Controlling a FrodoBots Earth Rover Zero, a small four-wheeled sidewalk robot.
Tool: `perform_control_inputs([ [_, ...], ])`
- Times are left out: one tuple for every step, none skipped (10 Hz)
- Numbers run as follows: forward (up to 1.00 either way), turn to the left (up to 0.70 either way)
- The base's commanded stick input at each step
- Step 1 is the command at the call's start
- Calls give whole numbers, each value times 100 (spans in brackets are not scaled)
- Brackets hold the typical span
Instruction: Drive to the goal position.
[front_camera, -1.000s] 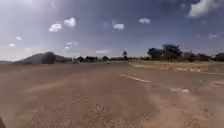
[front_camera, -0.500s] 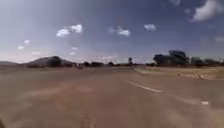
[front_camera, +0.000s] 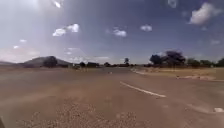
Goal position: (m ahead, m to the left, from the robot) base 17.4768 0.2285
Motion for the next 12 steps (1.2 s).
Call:
perform_control_inputs([
  [85, -8],
  [85, -14],
  [85, -34],
  [85, -24],
  [85, -6],
  [85, -7],
  [85, -19],
  [85, -18],
  [85, 0],
  [85, 0],
  [85, 0],
  [85, 0],
])
